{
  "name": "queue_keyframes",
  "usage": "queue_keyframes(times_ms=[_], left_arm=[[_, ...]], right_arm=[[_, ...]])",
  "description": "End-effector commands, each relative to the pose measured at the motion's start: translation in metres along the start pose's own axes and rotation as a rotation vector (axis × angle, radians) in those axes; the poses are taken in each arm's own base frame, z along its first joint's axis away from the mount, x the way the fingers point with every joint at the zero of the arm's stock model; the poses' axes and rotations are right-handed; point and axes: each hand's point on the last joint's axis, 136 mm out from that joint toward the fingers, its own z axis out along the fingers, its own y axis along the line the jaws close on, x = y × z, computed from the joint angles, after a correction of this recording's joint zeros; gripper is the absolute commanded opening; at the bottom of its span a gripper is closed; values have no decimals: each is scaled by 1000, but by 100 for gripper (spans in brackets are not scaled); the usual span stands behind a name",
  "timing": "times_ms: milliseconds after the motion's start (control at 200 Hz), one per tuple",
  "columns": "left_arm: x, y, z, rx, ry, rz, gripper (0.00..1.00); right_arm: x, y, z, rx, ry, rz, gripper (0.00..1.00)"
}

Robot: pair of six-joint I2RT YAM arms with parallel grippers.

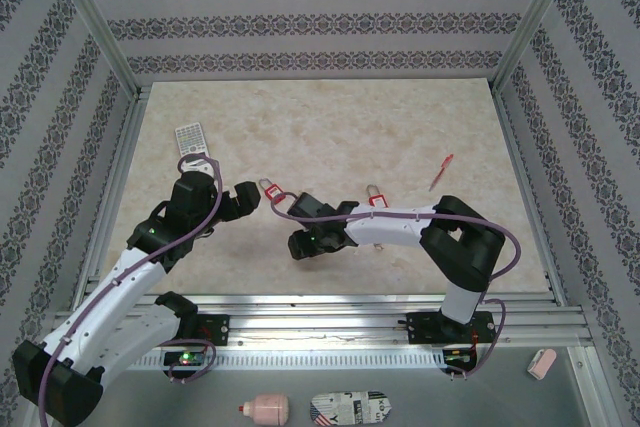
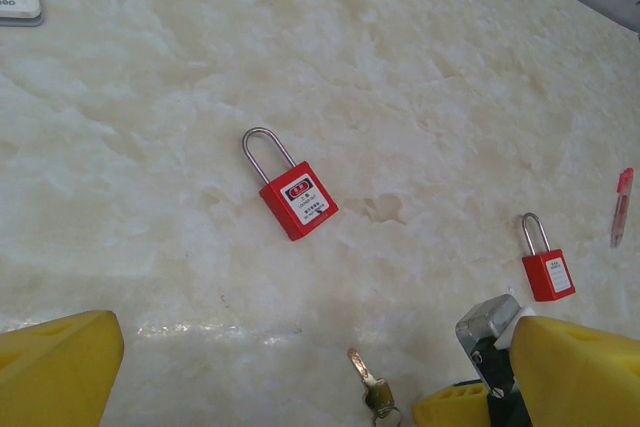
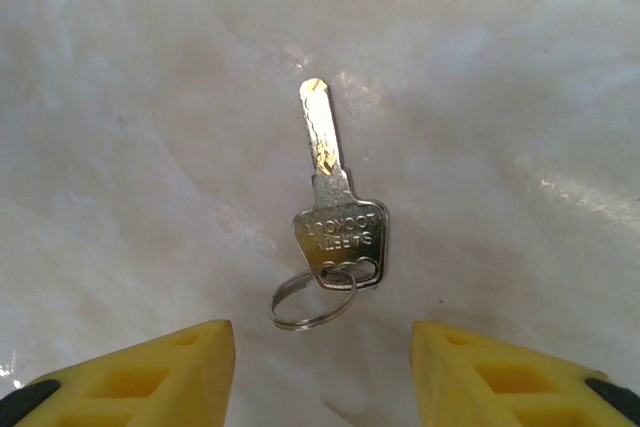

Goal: Unlock with the key

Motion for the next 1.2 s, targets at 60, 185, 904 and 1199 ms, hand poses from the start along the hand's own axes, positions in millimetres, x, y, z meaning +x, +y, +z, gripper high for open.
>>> queue_keyframes(times_ms=[60, 185, 904, 1199], left_arm=[[-1, 0, -1, 6, -26, 19, 100], [2, 1, 1, 7, -19, 23, 100], [4, 5, 2, 0, -29, 33, 100], [8, 4, 10, 14, -14, 26, 100]], right_arm=[[-18, 2, -6, 2, -41, 105, 52], [-24, 2, -2, 11, -48, 140, 51], [-15, -17, 8, 82, 4, 141, 15], [-13, -12, 10, 46, 13, 160, 7]])
